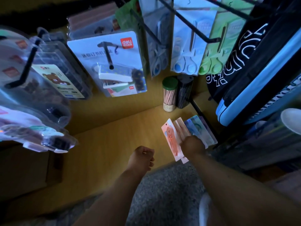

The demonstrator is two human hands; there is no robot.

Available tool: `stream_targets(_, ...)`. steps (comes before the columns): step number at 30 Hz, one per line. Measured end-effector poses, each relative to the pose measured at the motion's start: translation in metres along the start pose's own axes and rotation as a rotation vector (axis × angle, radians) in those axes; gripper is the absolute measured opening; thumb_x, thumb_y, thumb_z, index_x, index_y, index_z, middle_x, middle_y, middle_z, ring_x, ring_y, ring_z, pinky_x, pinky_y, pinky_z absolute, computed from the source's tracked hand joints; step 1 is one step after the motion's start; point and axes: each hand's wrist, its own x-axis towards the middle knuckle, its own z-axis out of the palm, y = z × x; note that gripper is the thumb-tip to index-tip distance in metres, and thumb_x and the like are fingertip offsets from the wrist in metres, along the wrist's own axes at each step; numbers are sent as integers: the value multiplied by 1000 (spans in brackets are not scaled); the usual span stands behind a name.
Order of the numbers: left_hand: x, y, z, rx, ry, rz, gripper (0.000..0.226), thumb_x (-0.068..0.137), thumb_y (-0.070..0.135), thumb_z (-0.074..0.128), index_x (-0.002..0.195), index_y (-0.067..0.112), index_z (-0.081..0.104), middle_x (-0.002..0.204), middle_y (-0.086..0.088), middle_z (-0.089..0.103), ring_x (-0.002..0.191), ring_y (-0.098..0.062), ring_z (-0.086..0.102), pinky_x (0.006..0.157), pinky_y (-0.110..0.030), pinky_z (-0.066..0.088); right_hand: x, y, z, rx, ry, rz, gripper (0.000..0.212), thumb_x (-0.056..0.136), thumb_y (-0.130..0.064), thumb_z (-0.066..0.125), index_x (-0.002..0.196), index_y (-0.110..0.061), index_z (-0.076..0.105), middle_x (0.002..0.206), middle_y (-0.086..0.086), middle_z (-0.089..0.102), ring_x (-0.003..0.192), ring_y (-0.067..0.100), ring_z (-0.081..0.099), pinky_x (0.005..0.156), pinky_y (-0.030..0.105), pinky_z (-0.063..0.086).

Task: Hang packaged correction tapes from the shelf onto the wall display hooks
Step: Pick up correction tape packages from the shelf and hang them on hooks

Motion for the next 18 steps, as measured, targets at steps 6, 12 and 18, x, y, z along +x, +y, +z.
stream_targets(6,16,-3,2,-90,56,-83,30,91,22,66,113,3,56,82,-7,61,72,-18,60,61,-31,50,-9,-14,7,427,52,-172,25,88,-27,64,97,-6,74,94,10,70,89,26,64,79,32,52)
stream_targets(12,22,-2,-5,-534,-50,-185,38,88,4,67,123,-5,53,113,-19,67,101,-34,66,90,-50,55,-33,-30,-8,731,-356,-325,15,84,-9,70,91,4,71,86,10,66,79,11,58,72,18,45)
stream_targets(18,27,-16,-8,-668,-33,-208,39,87,-8,62,125,-3,57,112,-21,68,96,-36,67,87,-52,54,-14,-20,0,435,85,-206,27,91,-31,56,88,-9,71,78,5,65,77,21,60,69,27,43)
